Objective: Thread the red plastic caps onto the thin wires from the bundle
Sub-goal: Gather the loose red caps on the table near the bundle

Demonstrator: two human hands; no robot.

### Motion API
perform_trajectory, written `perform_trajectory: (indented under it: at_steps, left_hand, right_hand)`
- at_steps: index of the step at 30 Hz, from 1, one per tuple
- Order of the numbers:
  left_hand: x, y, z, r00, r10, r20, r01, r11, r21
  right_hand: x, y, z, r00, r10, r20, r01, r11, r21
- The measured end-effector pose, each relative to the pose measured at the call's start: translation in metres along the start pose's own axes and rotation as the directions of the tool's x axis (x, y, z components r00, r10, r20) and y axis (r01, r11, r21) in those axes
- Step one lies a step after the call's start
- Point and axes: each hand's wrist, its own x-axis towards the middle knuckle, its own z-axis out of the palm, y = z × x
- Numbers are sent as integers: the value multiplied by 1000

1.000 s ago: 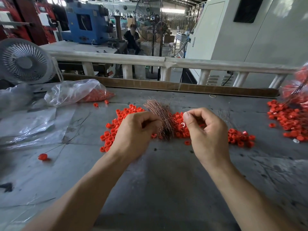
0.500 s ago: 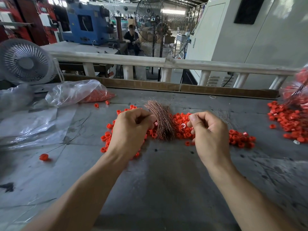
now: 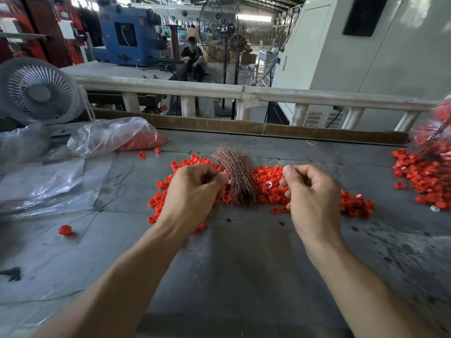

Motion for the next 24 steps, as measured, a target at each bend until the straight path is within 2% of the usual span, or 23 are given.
perform_trajectory:
  at_steps: [2, 4, 7, 10, 17, 24]
  left_hand:
    - [1, -1, 0, 998, -56, -5, 56, 998, -34]
    - [4, -3, -3, 988, -155, -8, 151, 971, -185]
    - [9, -3, -11, 955, -296, 9, 266, 845, -464]
    - [13, -2, -16, 918, -397, 25, 322, 705, -631]
    - [18, -3, -25, 846, -532, 48, 313, 420, -852]
    - [23, -5, -26, 802, -595, 60, 266, 265, -927]
  right_hand:
    - [0, 0, 0, 1000, 5, 3, -6, 1000, 13]
    - [-1, 0, 0, 1000, 11, 10, -11, 1000, 26]
    - [-1, 0, 0, 999, 14, 30, -15, 1000, 24]
    - [-2, -1, 2, 998, 4, 58, -5, 1000, 26]
    - [-4, -3, 4, 995, -7, 98, 2, 999, 49]
    - [-5, -3, 5, 992, -18, 128, 13, 999, 44]
